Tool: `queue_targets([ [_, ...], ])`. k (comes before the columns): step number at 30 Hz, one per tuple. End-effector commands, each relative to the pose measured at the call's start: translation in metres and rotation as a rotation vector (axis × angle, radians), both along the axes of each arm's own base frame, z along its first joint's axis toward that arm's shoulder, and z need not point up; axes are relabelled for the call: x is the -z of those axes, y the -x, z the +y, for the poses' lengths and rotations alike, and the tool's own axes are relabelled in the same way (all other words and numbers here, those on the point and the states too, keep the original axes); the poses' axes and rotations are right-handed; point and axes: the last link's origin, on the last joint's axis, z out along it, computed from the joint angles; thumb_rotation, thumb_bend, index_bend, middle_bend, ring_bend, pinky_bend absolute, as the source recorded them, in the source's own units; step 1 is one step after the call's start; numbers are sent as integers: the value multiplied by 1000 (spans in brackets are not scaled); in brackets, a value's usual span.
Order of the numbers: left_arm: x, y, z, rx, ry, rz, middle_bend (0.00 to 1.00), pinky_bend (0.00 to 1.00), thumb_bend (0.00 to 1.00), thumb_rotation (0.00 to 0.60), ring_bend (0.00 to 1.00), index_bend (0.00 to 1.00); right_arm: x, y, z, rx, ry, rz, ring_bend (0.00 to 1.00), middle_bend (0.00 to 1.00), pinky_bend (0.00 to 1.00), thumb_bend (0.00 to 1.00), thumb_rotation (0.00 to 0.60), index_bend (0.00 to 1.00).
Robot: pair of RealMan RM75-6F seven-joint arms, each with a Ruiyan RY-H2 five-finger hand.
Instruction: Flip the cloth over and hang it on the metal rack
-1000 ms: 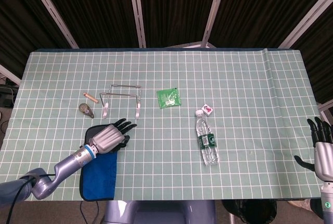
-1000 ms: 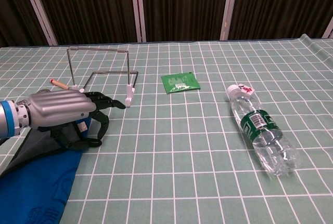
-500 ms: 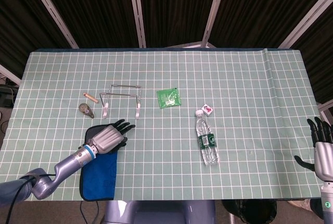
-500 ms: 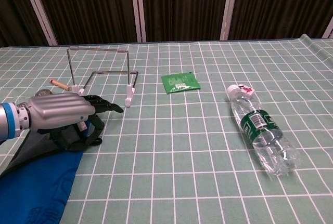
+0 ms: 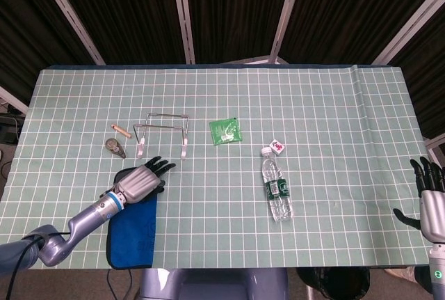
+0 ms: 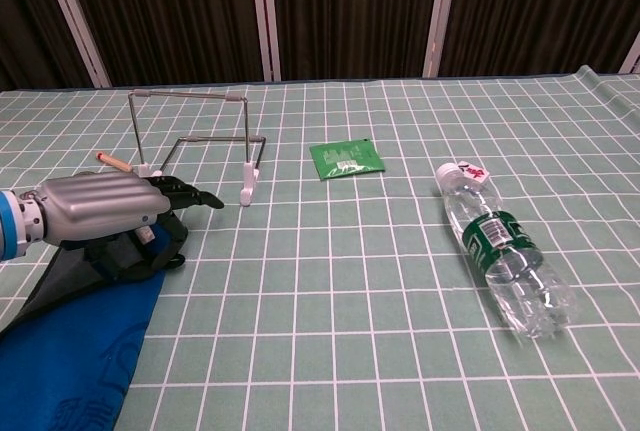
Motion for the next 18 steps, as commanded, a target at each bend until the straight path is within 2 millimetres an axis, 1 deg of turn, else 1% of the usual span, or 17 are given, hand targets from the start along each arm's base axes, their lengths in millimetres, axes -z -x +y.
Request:
queue_targets([
  [1,-2,3,1,0,-8,4,0,0,532,600,0,672,0,0,0,0,1,1,0,0,0,0,600,0],
  [8,-11,12,7,-9,-38,26,0,0,534,600,0,673,-1,0,0,-2,4,-1,0,0,0,0,600,0],
  [18,-31,38,16,-60,-84,58,0,0,533,600,0,676,-1,-1,0,-3,3,-2,0,0,0,0,600,0],
])
